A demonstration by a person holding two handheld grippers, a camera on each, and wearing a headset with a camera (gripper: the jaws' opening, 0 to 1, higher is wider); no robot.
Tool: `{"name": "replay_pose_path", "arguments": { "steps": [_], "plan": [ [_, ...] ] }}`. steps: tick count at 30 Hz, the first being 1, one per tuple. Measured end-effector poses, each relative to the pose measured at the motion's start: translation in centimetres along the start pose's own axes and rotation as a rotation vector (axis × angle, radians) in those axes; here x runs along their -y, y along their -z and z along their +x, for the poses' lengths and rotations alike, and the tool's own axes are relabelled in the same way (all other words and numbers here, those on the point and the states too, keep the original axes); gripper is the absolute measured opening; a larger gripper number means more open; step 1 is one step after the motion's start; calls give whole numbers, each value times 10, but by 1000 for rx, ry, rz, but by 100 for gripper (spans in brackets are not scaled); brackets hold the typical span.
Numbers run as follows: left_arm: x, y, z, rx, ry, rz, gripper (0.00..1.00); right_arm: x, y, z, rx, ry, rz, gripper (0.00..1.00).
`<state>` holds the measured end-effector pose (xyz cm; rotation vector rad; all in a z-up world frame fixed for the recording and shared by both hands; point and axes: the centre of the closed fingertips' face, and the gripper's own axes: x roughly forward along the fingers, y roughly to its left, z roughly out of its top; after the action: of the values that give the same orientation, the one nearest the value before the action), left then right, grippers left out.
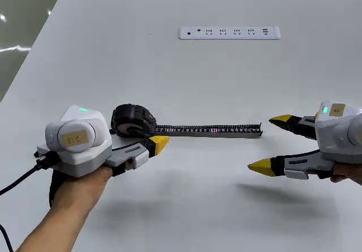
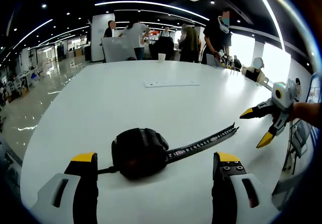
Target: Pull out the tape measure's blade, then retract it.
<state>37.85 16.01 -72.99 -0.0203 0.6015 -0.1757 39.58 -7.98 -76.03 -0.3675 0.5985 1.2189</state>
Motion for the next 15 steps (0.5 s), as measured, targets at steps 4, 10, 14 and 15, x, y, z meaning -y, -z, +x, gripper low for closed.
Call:
{"name": "replay_pose_path", "arguments": {
  "steps": [4,10,14,15],
  "plan": [
    [-2,-2,4,2,-4,-5,92,7,2,1,-11,-8,-16,66],
    [-7,-8,10,7,-21,-6,89,17,2,4,-28,-31,-45,60],
    [-10,-8,13,1,-31,-11,86,23,2,6,-35,-42,-64,56],
    [-11,-8,14,-3,-33,-12,86,25,2,7,-38,-45,-69,56]
  ]
}}
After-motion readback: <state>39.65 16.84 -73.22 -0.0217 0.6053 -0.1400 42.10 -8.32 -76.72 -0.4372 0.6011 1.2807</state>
